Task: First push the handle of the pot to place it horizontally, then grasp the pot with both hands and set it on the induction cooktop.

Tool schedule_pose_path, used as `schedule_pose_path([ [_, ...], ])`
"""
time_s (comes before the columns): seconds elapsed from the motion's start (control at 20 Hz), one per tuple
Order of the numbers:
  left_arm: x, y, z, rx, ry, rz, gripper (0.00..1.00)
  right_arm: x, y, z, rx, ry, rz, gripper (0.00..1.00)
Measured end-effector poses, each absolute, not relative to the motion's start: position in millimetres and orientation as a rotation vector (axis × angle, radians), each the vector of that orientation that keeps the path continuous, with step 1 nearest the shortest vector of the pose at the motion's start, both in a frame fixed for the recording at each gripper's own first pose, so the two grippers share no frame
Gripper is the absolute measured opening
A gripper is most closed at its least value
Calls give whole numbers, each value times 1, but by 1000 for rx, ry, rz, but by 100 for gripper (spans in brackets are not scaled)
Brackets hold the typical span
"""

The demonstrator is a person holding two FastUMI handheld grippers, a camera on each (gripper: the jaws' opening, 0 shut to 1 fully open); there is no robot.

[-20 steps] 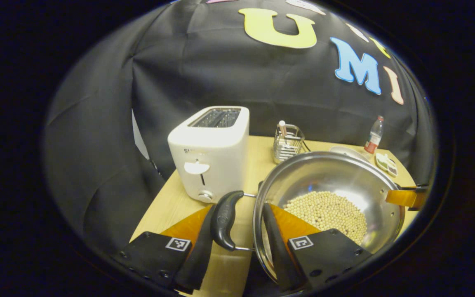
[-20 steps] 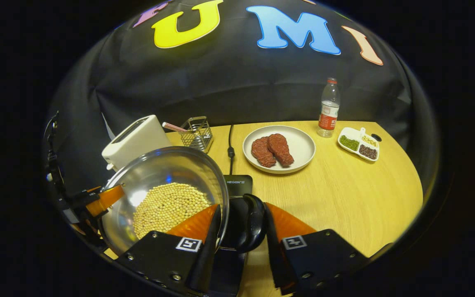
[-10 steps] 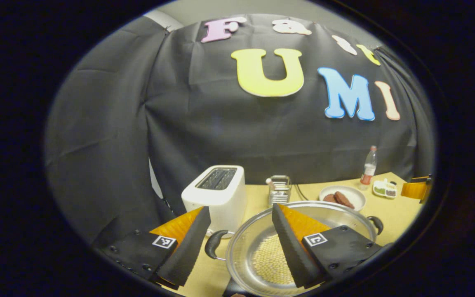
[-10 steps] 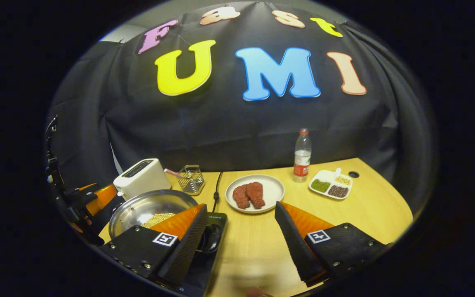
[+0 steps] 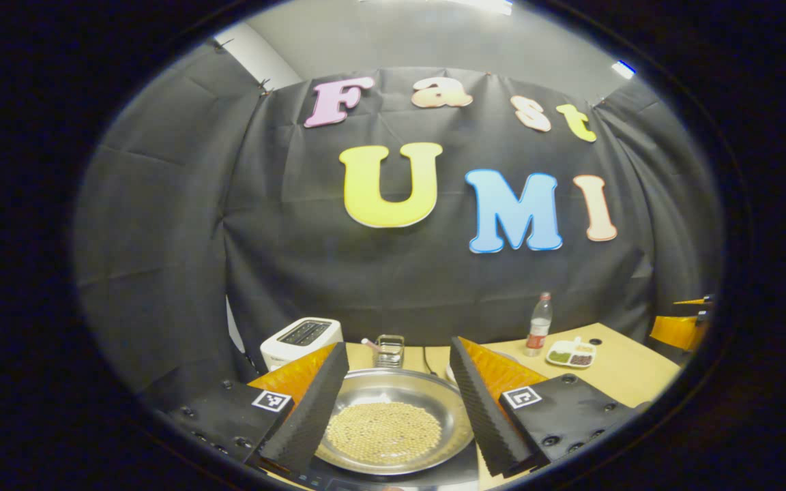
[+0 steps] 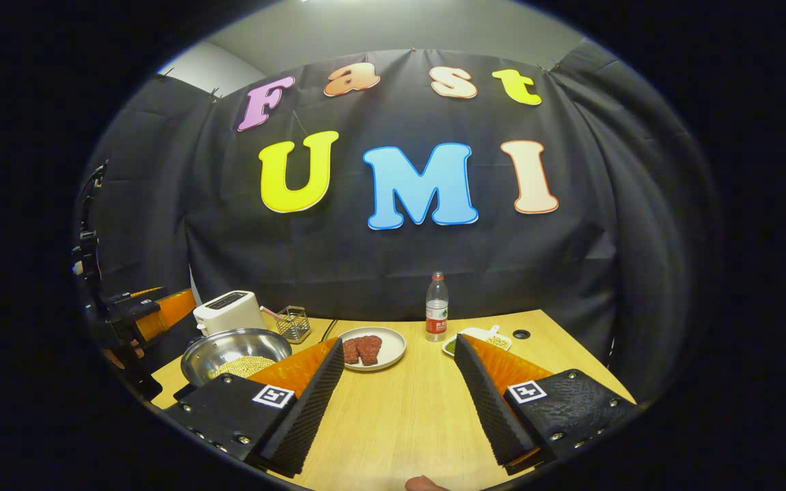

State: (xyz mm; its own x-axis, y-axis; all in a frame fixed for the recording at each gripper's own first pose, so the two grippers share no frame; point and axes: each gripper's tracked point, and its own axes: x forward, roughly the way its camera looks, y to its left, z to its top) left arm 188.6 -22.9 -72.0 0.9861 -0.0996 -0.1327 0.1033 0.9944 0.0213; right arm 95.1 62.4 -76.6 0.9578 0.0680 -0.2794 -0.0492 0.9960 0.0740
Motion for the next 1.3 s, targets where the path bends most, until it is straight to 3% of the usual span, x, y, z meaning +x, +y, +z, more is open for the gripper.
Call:
schedule_pose_path([
  [0.5,63,-113,-13,19,65,-125,100,7,-17,-11,57,156,76,98],
  [0.55,55,-116,-8,21,60,-130,96,0,-19,-6,55,147,76,98],
  [0.6,49,-118,-2,19,50,-133,92,-7,-21,-1,51,135,76,98],
  [0.75,31,-118,10,20,34,-135,96,-26,-22,6,44,119,64,98],
  [0.8,26,-118,12,20,26,-138,92,-31,-20,8,47,117,66,98],
  [1.15,3,-100,32,36,-9,-120,92,-56,-31,32,71,29,-20,98],
  [1.2,0,-100,36,40,-19,-121,100,-57,-33,35,76,18,-28,98],
  [1.25,-3,-99,38,40,-24,-122,92,-58,-34,38,75,13,-33,98],
  [1.3,-6,-99,42,36,-29,-125,97,-58,-36,39,71,13,-37,98],
])
